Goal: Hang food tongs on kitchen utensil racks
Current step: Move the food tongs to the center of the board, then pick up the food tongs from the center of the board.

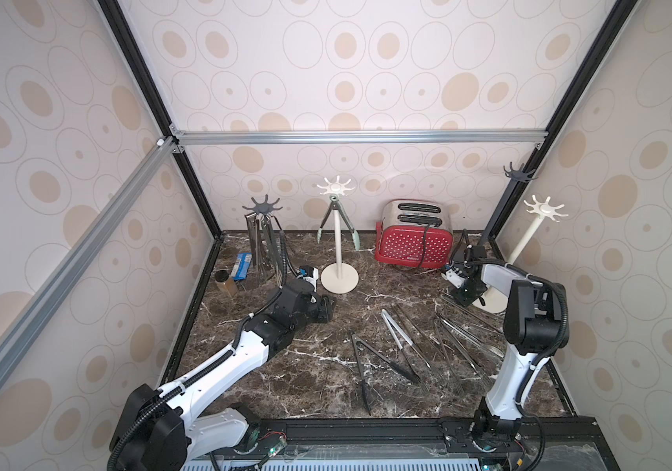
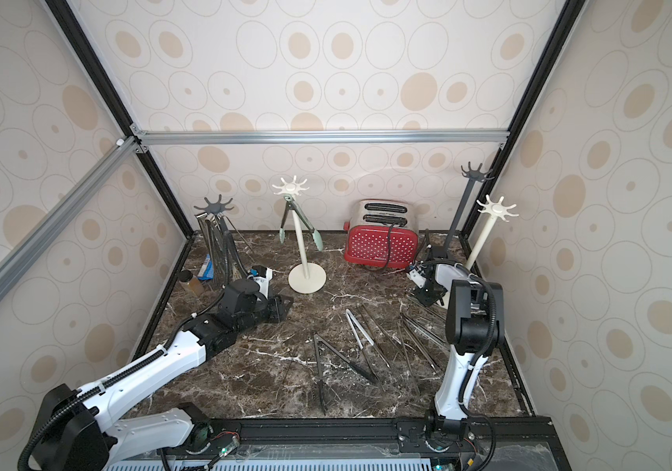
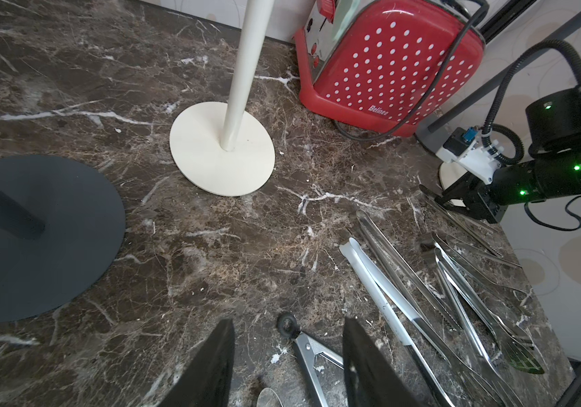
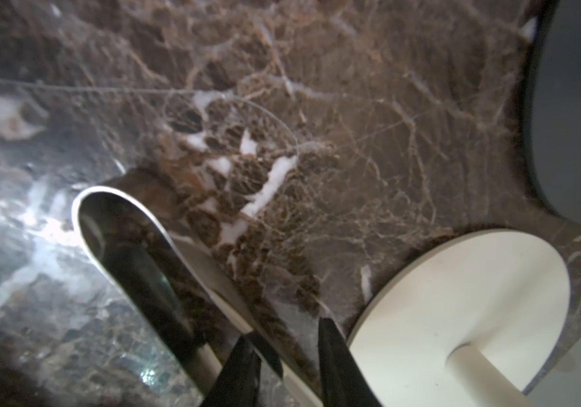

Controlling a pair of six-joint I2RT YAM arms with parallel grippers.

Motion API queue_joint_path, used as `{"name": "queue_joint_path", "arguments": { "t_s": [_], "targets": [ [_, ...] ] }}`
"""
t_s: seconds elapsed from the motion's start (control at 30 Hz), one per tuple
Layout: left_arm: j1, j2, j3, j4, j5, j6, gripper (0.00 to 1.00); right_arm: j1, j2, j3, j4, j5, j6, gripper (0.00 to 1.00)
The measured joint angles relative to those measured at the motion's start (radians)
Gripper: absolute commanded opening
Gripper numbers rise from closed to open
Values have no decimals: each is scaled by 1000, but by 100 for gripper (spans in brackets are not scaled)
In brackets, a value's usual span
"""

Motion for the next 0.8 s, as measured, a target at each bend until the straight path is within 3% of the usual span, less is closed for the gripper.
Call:
{"name": "queue_joint_path", "arguments": {
  "t_s": [0.13,0.8],
  "targets": [
    [0,10,8,0,5,0,48,-20,-9,-10,-19,0,-3,29],
    [0,9,23,6,6,0,47,-31,-11,-17,4,-1,-12,1]
  ]
}}
